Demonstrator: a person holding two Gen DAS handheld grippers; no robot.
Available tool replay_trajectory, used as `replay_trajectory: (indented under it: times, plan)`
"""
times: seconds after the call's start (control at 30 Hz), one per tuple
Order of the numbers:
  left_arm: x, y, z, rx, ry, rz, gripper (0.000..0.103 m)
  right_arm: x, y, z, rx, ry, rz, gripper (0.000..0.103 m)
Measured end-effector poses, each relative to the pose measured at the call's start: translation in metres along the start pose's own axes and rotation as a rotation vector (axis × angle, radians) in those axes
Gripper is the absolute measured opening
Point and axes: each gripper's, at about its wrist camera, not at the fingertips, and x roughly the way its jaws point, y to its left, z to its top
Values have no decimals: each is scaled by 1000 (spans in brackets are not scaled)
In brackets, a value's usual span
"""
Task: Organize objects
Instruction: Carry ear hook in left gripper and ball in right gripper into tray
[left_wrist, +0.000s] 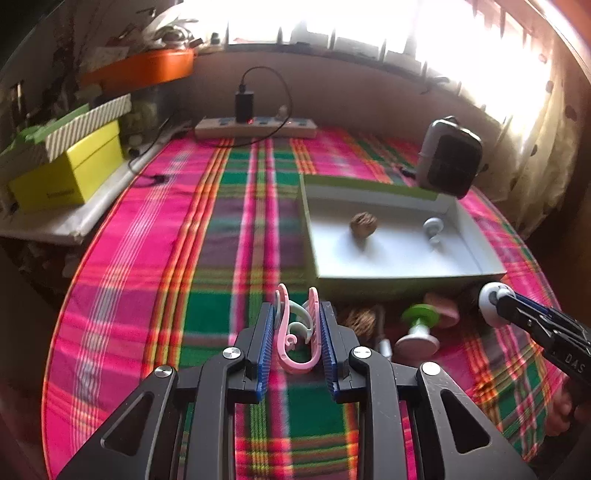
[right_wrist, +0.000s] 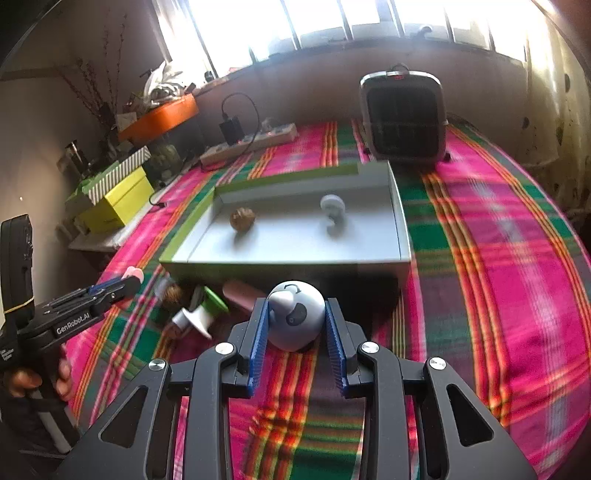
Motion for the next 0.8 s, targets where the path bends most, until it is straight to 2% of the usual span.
replay_trajectory:
  times: [0.2, 0.4, 0.6, 0.8]
  plan:
    - [4, -14, 17, 40, -15, -44, 22, 1, 3, 24, -25, -27, 12, 31]
    - [20, -23, 33, 54, -4, -81, 22, 20, 7, 54, -45, -17, 43, 31]
    - [38, -31, 42, 79, 21, -100, 22, 48, 7, 80, -41, 12, 74, 31]
    - [57, -33, 51, 84, 41, -102, 22, 82, 7, 92, -40, 83, 99, 31]
